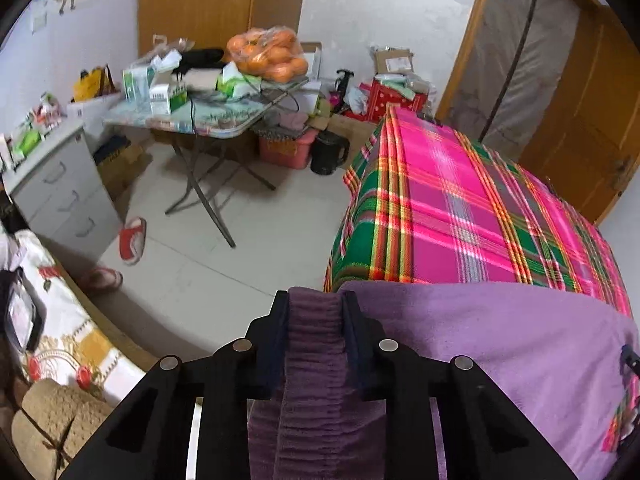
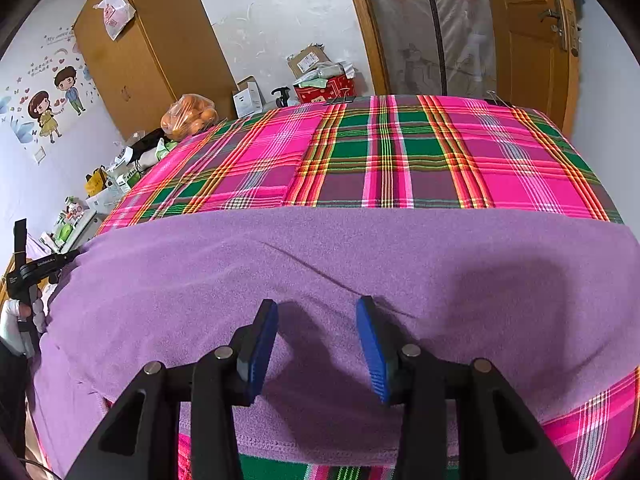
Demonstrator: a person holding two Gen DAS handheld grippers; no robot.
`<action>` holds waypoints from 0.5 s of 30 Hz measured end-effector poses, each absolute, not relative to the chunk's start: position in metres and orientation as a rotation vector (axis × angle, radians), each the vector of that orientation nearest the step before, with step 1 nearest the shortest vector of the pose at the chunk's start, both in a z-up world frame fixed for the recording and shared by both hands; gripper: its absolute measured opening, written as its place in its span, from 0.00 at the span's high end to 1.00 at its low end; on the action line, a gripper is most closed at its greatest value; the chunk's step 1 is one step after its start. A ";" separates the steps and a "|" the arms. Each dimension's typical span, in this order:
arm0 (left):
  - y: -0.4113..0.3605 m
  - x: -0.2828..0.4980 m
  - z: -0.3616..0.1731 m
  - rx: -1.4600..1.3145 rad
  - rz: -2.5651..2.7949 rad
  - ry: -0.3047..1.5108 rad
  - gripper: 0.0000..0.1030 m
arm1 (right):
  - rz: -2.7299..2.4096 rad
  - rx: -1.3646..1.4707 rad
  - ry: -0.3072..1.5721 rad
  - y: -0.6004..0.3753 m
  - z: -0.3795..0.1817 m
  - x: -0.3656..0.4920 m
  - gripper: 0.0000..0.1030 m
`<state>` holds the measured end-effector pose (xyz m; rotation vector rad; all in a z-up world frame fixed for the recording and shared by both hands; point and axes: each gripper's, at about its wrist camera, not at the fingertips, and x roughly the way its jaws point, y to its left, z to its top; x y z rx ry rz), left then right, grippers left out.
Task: Fold clothes
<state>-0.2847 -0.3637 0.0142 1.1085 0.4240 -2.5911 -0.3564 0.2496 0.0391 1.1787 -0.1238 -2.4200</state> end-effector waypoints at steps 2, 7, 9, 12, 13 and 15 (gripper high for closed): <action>-0.361 -0.276 0.024 1.036 -2.622 0.412 0.75 | -2.418 1.178 -0.128 0.250 0.039 -0.356 0.59; -0.356 -0.245 0.048 0.883 -2.741 0.416 0.75 | -2.418 1.157 -0.182 0.248 0.043 -0.356 0.59; -0.354 -0.232 0.058 0.821 -2.787 0.418 0.75 | -2.444 1.138 -0.158 0.240 0.048 -0.354 0.59; -0.351 -0.211 0.073 0.737 -2.856 0.418 0.75 | -2.439 1.067 -0.029 0.213 0.063 -0.343 0.53; -0.350 -0.204 0.077 0.716 -2.877 0.414 0.75 | -2.419 1.017 0.063 0.196 0.072 -0.336 0.52; -0.347 -0.190 0.084 0.680 -2.916 0.404 0.75 | -2.399 0.892 0.253 0.158 0.093 -0.324 0.52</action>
